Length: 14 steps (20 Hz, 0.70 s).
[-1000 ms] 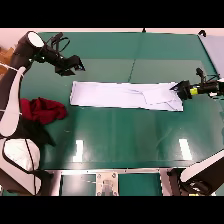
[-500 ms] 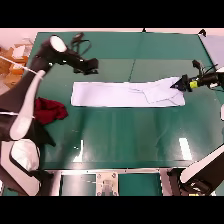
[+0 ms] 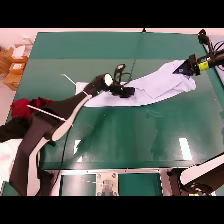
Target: Fold the shirts.
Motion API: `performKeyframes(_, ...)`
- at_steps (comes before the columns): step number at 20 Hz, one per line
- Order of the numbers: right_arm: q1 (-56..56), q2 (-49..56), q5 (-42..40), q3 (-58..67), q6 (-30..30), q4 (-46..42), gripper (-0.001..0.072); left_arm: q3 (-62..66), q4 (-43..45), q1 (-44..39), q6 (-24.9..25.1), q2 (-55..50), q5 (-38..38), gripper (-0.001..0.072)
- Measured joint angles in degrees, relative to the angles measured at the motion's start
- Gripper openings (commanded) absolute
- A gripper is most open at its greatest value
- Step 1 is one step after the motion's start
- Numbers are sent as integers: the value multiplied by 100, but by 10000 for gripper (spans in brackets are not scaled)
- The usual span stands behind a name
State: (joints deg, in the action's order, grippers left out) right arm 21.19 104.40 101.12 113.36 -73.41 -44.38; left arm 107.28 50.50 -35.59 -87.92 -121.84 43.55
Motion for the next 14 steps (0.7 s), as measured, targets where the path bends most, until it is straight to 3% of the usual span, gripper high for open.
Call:
performKeyframes(7,-210,-608,146,22,-190,-9,20,181,-782,-144,195,-339,-380,24)
performKeyframes(14,-304,-697,153,22,-595,249,20,1032,-957,660,376,136,1174,24)
